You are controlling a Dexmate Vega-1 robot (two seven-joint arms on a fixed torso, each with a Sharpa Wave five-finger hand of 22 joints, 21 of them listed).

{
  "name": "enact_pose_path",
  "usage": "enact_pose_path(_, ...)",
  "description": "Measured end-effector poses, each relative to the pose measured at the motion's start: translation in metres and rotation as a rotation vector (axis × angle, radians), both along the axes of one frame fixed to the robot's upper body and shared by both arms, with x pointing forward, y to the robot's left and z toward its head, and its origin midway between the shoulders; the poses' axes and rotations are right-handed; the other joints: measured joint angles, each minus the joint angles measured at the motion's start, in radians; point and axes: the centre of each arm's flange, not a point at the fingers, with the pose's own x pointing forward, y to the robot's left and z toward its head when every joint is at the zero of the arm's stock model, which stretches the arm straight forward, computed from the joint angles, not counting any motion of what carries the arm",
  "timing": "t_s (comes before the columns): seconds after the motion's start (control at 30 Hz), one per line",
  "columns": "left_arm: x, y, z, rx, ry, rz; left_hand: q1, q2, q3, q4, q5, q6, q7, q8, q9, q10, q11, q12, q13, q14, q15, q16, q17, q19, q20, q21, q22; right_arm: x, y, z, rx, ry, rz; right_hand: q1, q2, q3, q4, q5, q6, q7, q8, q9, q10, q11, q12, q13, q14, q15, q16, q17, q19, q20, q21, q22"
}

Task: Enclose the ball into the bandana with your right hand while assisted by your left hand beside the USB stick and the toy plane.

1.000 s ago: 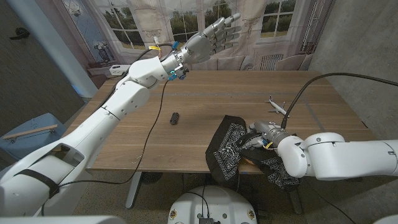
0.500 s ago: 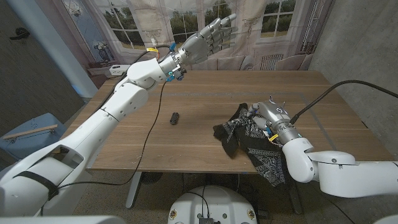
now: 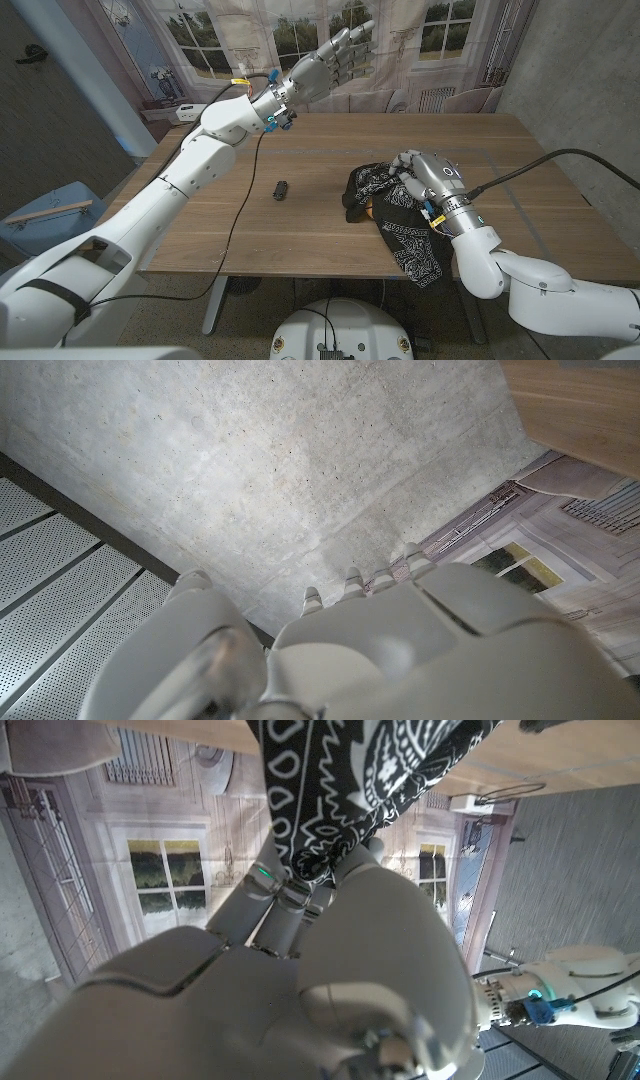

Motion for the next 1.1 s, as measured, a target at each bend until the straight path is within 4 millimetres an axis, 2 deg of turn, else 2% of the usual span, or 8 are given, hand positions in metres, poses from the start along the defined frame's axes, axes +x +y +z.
enact_pose_path(0.1,0.0,0.0,0.0,-0.002,-0.003,0.0,0.0,0.0,0.0,0.0,0.0,0.0,0.0,0.0,0.0,0.0,0.0,0.0,0.0,0.0,0.0,0.0,0.0,0.0,0.0,0.0,0.0,0.001,-0.002,-0.004,0.002,0.018,-0.005,0.007,-0.006,0.011,-0.011,-0.001,0.005,0.016,0.004,-0.003,0.009,0.009,0.0,-0.007,0.0,0.0,-0.016,-0.004,-0.006,-0.002,0.008,-0.006)
enact_pose_path(0.2,0.0,0.001,0.0,-0.004,-0.003,0.0,0.0,0.0,0.0,0.0,0.0,0.0,0.0,0.0,0.0,0.0,0.0,0.0,0.0,0.0,0.0,0.0,0.0,0.0,0.0,0.0,0.0,0.003,0.005,-0.009,-0.033,0.058,0.037,0.018,-0.017,0.02,-0.019,-0.001,0.005,0.027,0.009,-0.009,0.02,0.021,-0.001,-0.013,0.0,0.0,-0.022,-0.004,-0.01,0.0,0.016,-0.01)
enact_pose_path(0.57,0.001,0.004,-0.005,-0.015,0.004,0.005,0.0,0.0,-0.002,0.002,0.0,0.0,0.0,0.0,0.0,0.0,0.0,0.0,0.0,0.0,0.0,0.0,0.0,0.0,0.0,0.0,0.0,0.016,0.012,-0.009,-0.032,0.054,0.107,0.034,-0.003,0.027,-0.019,-0.004,0.025,0.051,0.018,-0.027,0.058,0.037,0.007,-0.032,0.024,0.02,-0.037,0.005,-0.008,0.002,0.048,-0.026)
enact_pose_path(0.9,0.001,0.009,-0.006,-0.027,-0.009,0.032,-0.005,0.005,-0.004,0.004,0.0,0.0,0.0,0.0,0.0,0.0,0.0,0.0,0.0,0.0,0.0,0.0,0.0,0.0,0.0,0.001,0.0,0.031,0.017,0.002,0.011,-0.019,0.197,0.039,-0.006,0.032,-0.018,-0.003,0.034,0.059,0.023,-0.043,0.072,0.043,0.015,-0.044,0.031,0.028,-0.039,0.017,-0.005,0.005,0.062,-0.035)
enact_pose_path(1.0,-0.008,0.014,-0.004,-0.023,-0.039,0.063,-0.006,0.005,-0.004,0.004,0.0,0.0,0.0,0.0,0.0,0.0,0.0,0.012,0.0,-0.004,-0.004,0.007,0.0,0.0,0.0,0.015,0.0,0.031,0.022,0.006,0.017,-0.048,0.244,0.039,-0.006,0.033,-0.017,-0.003,0.034,0.059,0.023,-0.047,0.072,0.043,0.015,-0.047,0.035,0.031,-0.044,0.019,-0.005,0.005,0.068,-0.04)
enact_pose_path(1.1,-0.007,0.017,-0.002,-0.034,-0.075,0.153,-0.009,0.001,-0.004,0.004,0.0,0.0,0.0,0.0,0.0,0.0,0.0,0.012,0.0,0.0,-0.011,0.007,0.0,0.0,0.0,0.016,0.0,0.04,0.019,0.015,0.046,-0.078,0.252,0.043,-0.01,0.033,-0.017,-0.003,0.039,0.064,0.023,-0.054,0.072,0.043,0.015,-0.051,0.042,0.038,-0.045,0.027,-0.005,0.005,0.068,-0.043)
